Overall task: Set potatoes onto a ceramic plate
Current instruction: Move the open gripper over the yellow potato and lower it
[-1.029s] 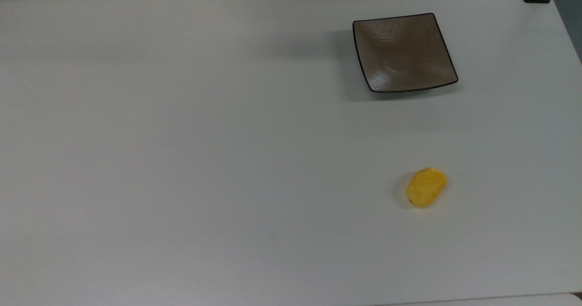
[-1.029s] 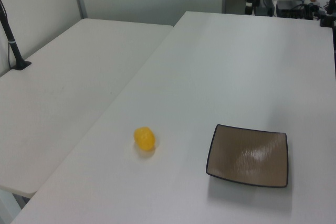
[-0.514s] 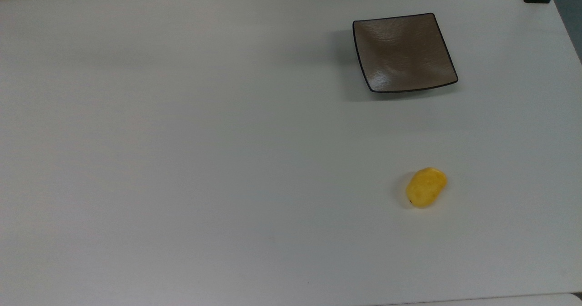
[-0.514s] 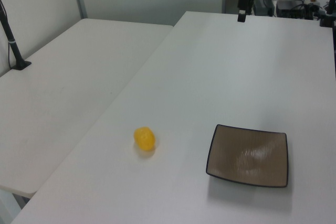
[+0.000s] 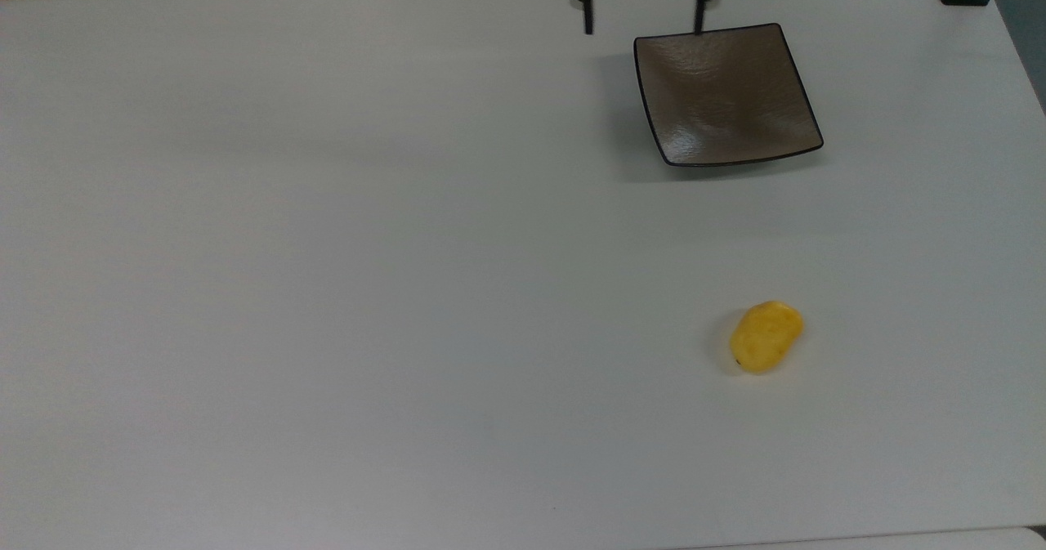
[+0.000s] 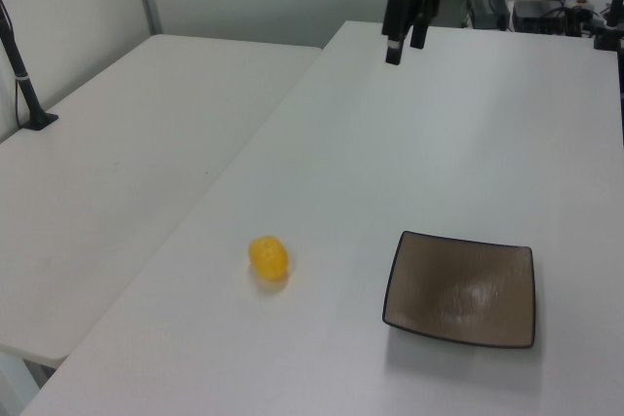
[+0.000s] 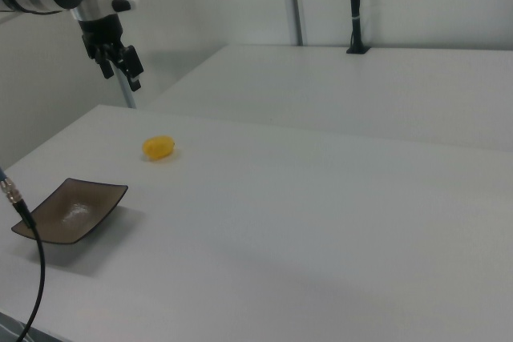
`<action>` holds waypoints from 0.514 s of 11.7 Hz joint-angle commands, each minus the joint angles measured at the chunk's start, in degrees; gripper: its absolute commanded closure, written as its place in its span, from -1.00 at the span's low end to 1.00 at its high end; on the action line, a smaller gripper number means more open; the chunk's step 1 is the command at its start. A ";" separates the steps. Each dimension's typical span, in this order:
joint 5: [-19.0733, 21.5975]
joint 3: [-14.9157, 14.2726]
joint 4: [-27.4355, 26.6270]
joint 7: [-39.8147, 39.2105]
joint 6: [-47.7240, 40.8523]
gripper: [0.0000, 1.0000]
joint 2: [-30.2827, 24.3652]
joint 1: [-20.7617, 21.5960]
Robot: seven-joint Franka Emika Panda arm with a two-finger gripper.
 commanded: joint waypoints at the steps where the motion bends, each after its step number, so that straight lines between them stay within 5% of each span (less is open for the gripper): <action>1: 0.21 -0.75 7.48 13.16 6.57 -1.00 8.57 3.37; 6: -3.91 -1.37 10.83 22.94 19.76 -1.00 19.30 8.30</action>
